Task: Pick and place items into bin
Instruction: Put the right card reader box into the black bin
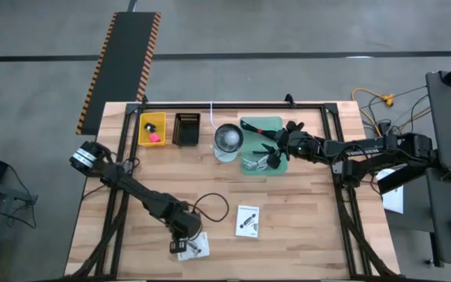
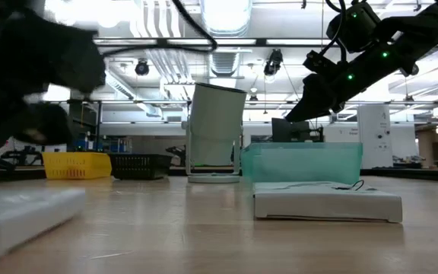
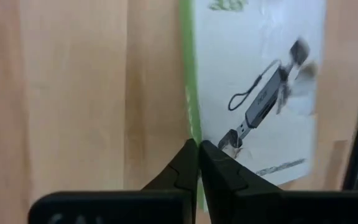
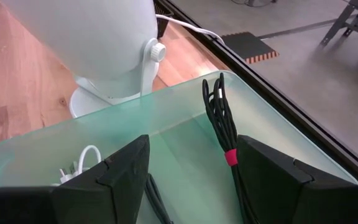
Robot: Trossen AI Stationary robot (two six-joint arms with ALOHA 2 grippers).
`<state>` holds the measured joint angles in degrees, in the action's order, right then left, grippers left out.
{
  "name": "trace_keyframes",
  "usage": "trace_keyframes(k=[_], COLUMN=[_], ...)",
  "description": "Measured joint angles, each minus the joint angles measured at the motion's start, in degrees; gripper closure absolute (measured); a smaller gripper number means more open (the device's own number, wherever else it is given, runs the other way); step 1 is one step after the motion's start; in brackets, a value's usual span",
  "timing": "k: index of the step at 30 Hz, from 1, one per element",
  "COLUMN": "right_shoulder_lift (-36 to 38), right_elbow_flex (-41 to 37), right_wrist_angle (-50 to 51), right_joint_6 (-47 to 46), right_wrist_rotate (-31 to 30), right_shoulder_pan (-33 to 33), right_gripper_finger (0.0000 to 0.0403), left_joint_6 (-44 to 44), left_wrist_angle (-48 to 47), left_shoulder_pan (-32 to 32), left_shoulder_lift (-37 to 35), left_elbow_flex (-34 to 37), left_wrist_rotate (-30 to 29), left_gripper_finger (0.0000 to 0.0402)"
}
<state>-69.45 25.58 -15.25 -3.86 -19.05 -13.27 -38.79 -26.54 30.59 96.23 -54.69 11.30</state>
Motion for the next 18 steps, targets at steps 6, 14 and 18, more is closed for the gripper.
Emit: trace_keyframes(k=[6, 14, 18], right_shoulder_lift=[0.00, 0.00, 0.00], right_elbow_flex=[0.00, 0.00, 0.00], right_wrist_angle=[0.00, 0.00, 0.00], right_joint_6=[0.00, 0.00, 0.00], right_wrist_rotate=[0.00, 0.00, -0.01], right_shoulder_pan=[0.01, 0.02, -0.01], right_gripper_finger=[0.0177, 0.0177, 0.0177], left_joint_6=[0.63, 0.27, 0.13], left_wrist_angle=[-1.87, -3.65, -5.01], left_shoulder_pan=[-0.07, -0.09, -0.22], left_shoulder_lift=[-3.79, -4.80, -4.99], left_elbow_flex=[-0.01, -0.03, 0.10], left_wrist_rotate=[-2.93, -4.38, -5.56], left_gripper_finger=[0.0400, 0.0401, 0.0401])
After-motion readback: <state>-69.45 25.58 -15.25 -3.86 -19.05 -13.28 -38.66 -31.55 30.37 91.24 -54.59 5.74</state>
